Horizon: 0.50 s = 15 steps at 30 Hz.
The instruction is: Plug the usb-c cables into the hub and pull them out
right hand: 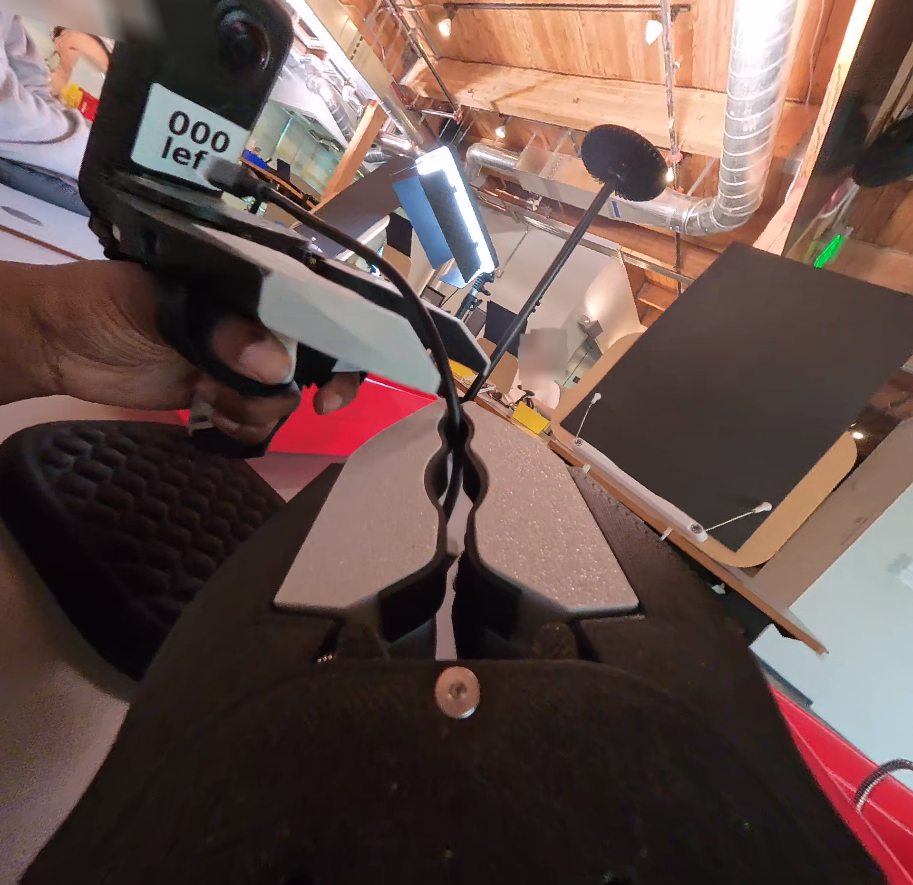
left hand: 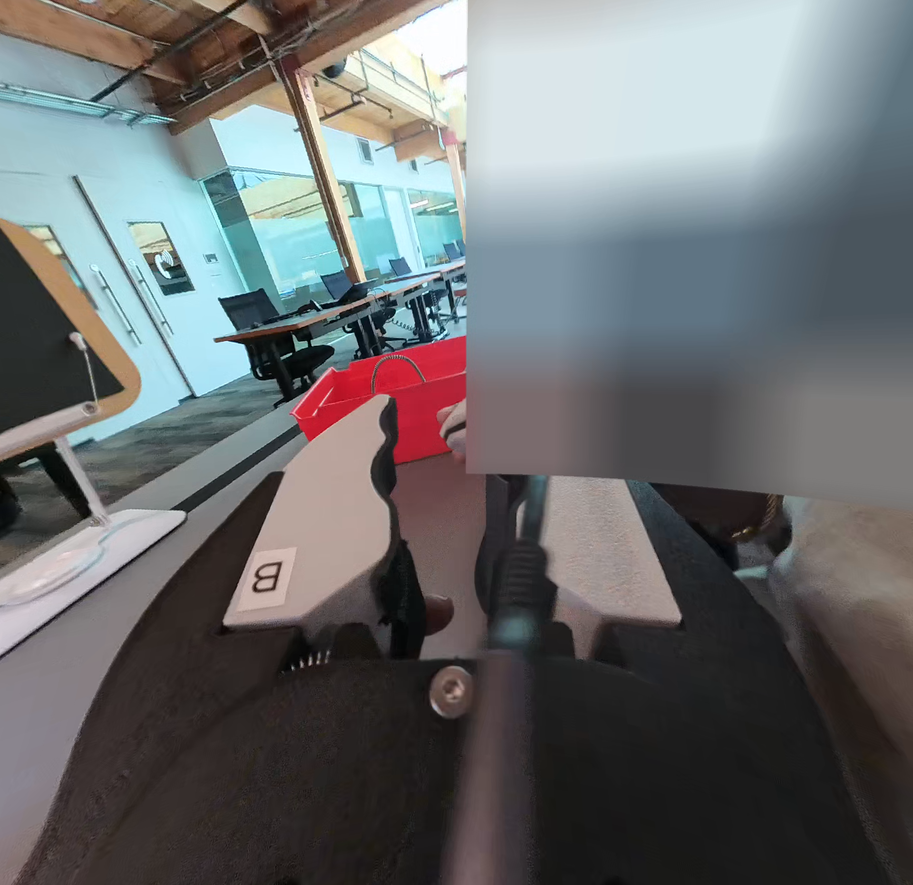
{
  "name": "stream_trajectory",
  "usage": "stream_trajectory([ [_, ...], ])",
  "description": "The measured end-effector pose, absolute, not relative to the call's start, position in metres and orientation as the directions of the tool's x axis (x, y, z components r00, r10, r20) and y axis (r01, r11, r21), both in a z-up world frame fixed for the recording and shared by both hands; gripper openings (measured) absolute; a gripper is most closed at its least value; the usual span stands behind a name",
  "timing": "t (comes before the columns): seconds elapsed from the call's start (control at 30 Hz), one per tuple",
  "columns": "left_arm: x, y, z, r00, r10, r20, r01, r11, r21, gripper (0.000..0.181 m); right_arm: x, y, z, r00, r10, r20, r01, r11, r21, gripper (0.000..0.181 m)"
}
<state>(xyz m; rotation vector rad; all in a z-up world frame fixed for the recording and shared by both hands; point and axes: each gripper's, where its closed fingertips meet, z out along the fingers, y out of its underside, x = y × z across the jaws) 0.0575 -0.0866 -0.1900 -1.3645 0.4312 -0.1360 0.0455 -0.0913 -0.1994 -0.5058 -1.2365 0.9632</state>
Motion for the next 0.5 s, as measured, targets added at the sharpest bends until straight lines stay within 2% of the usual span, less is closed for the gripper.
stream_trajectory([
  [0.13,0.077,-0.086,-0.199,0.86,-0.394,-0.324,-0.248,0.232,-0.941,0.005,0.045,-0.09,-0.199,0.034,0.834,0.551,-0.333,0.53,-0.78,0.0],
  [0.17,0.081,-0.086,-0.199,0.851,-0.403,-0.337,-0.259,0.237,-0.936,0.0,0.045,-0.09,-0.199,0.027,0.838,0.545,-0.335,0.521,-0.785,0.0],
  [0.5,0.072,-0.088,-0.194,0.876,-0.376,-0.302,-0.212,0.262,-0.941,0.0,0.041,-0.091,-0.208,-0.009,0.832,0.554,-0.309,0.525,-0.793,0.0],
])
